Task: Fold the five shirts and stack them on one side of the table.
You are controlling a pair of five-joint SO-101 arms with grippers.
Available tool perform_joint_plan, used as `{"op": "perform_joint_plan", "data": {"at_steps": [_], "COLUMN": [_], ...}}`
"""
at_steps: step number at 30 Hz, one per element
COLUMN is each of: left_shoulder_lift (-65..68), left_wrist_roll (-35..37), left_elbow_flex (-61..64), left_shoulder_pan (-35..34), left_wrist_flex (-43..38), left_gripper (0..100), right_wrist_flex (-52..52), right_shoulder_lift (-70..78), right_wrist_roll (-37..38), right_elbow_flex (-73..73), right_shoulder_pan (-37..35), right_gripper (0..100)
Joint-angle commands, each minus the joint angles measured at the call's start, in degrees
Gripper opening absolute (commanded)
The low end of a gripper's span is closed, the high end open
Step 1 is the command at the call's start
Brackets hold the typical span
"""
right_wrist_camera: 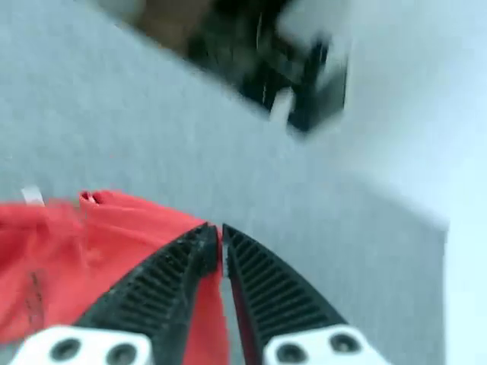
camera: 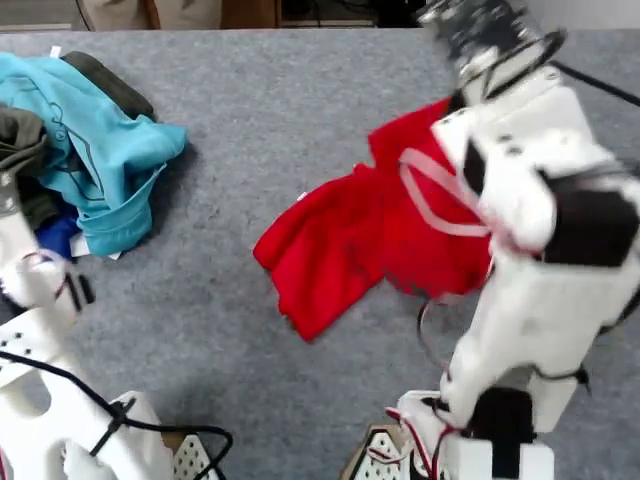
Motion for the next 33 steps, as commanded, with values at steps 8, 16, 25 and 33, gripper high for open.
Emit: {"op": "perform_joint_plan", "data": {"at_steps": [8, 16, 25, 33], "left_shoulder_lift": [4.8, 24.2, 46.9, 64.8], "left_wrist_roll": [20.0, 23.6, 20.7, 19.5], "left_elbow_flex": [-3.3, -6.3, -14.4, -28.3], "left_shoulder_pan": [36.6, 44.7, 50.5, 50.6], "left_wrist_flex": [-7.3, -18.8, -26.2, -25.9], "left_gripper": [17, 23, 15, 14], "right_wrist_flex": [-28.1, -56.1, -68.2, -68.1], "right_shoulder_lift": [4.6, 5.1, 5.1, 6.4], "right_wrist_roll": [2.5, 2.4, -1.6, -1.6], "right_elbow_flex": [43.1, 73.7, 83.2, 82.6], "right_shoulder_pan": [15.6, 17.2, 16.9, 16.7], "right_gripper": [0.2, 0.2, 0.2, 0.2]}}
